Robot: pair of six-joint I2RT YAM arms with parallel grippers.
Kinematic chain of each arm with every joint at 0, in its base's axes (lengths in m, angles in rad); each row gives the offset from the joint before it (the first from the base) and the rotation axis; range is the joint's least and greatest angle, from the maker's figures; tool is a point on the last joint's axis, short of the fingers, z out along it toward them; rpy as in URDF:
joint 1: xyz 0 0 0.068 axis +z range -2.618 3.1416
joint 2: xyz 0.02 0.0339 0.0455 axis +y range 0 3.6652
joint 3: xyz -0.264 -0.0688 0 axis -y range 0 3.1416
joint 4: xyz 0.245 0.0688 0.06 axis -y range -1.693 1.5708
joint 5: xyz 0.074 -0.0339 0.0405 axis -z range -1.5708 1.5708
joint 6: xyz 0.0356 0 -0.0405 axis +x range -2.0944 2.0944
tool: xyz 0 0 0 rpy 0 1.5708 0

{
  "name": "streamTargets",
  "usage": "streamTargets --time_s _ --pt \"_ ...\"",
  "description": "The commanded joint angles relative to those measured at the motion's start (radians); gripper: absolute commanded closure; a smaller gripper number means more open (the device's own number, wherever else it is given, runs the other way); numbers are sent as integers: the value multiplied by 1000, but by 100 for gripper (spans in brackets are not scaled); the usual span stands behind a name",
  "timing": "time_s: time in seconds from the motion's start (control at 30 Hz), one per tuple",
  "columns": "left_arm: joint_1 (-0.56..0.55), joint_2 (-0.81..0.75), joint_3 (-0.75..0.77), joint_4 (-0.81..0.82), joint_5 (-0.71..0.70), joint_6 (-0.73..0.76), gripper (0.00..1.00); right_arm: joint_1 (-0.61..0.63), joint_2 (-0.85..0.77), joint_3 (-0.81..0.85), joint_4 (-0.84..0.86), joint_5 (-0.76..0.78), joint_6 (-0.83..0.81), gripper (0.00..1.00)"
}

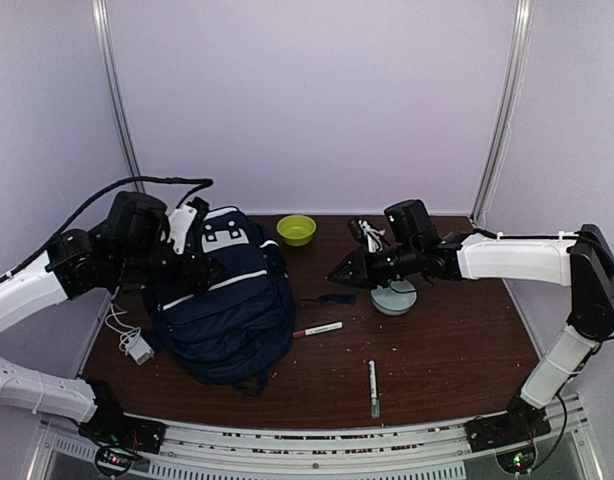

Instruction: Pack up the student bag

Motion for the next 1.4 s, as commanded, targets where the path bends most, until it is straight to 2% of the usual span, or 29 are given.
streamTargets --time_s 0.0,0.13,0.37,0.53,0.67,0.87,0.97,1.07,1.13,1.27,1.37 --pt "146 -100 -158 -13 21 -196 24 53 7 102 -19 31 -21 78" --pt "220 -223 -248 -12 -54 -238 20 102 69 182 -28 37 0 77" --pt "394 -337 -388 47 53 -247 12 178 171 300 1 26 44 77" --pt "534 -289 -437 144 209 -210 11 211 225 358 4 42 73 70" --pt "610 -221 -451 235 281 -192 11 218 279 375 50 38 133 68" --pt "627 -123 -383 245 332 -103 12 227 359 421 80 58 195 65" --pt "572 -200 -378 253 353 -24 12 229 390 455 107 35 226 65" --pt "381 -304 -374 247 226 110 13 230 408 479 154 19 268 67" --pt "302 -334 -368 219 182 176 15 230 416 496 179 9 290 69" --pt "178 -306 -337 133 99 288 17 231 399 509 221 -5 313 72" --pt "64 -206 -297 95 3 391 12 235 376 510 274 -14 335 73"
